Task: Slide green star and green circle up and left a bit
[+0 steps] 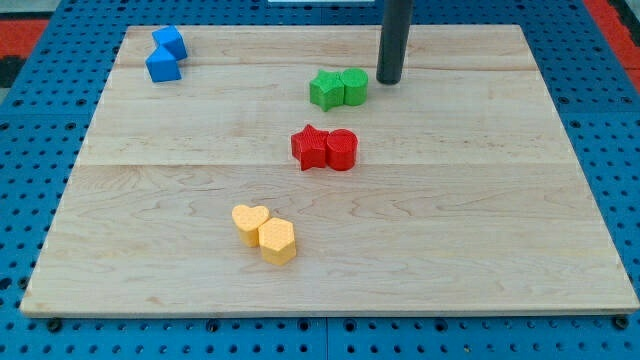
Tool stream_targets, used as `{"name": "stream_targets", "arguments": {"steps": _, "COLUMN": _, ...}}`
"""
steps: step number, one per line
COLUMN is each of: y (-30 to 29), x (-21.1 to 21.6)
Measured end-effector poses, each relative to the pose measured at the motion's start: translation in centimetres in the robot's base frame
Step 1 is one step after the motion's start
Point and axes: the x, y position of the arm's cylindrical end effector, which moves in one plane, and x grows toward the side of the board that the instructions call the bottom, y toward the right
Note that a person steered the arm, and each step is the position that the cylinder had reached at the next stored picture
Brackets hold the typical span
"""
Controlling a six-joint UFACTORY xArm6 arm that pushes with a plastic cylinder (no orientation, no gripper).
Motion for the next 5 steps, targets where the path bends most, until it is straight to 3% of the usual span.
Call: {"name": "stream_targets", "arguments": {"steps": 5, "y": -2.5, "x": 3.1}}
